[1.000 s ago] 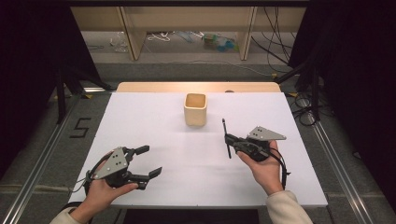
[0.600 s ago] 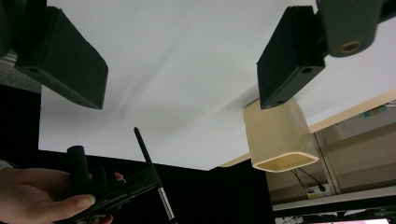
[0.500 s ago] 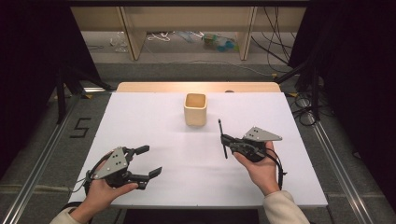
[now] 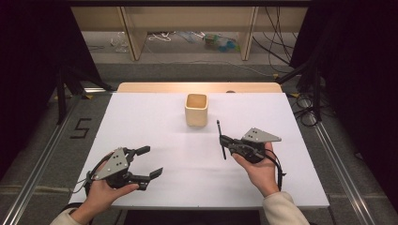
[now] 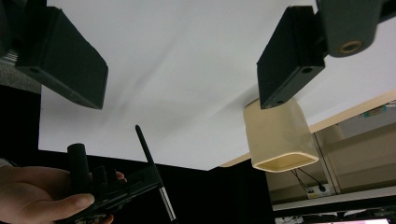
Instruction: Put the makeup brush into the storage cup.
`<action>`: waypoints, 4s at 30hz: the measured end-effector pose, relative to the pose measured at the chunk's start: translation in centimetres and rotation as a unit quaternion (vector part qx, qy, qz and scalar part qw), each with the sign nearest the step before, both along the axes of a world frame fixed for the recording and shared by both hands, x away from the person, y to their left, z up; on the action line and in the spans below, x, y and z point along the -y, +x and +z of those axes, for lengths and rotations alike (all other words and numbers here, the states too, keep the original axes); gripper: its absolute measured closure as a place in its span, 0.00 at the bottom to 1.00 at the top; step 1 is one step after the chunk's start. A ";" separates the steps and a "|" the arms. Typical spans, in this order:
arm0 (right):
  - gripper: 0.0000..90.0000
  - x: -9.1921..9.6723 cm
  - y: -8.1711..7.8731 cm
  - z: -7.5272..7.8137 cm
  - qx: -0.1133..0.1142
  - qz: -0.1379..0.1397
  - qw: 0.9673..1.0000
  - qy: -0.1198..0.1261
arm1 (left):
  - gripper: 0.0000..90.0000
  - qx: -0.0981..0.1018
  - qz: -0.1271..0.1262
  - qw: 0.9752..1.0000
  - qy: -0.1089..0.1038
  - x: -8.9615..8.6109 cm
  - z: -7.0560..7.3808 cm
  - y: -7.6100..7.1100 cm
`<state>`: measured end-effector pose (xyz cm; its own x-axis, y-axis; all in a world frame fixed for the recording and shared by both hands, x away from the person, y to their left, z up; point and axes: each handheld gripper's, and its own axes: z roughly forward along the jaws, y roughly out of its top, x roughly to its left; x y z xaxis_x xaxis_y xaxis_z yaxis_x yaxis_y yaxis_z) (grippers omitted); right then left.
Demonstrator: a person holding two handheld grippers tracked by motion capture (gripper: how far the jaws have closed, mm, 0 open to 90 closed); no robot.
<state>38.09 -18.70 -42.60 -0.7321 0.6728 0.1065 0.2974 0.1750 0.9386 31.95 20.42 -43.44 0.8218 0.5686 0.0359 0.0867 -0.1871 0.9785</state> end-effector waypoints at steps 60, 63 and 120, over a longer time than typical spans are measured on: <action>0.94 -2.2 -0.4 -0.2 0.005 0.028 1.000 0.012 | 0.18 -0.001 0.000 1.000 0.000 0.1 0.0 0.0; 0.94 -2.3 -0.4 -0.2 0.008 0.029 0.999 0.010 | 0.18 -0.001 0.000 1.000 -0.001 0.1 0.0 0.1; 0.94 -4.3 -0.7 0.0 0.009 0.058 0.998 0.013 | 0.19 -0.004 0.004 1.000 -0.009 0.3 0.2 0.2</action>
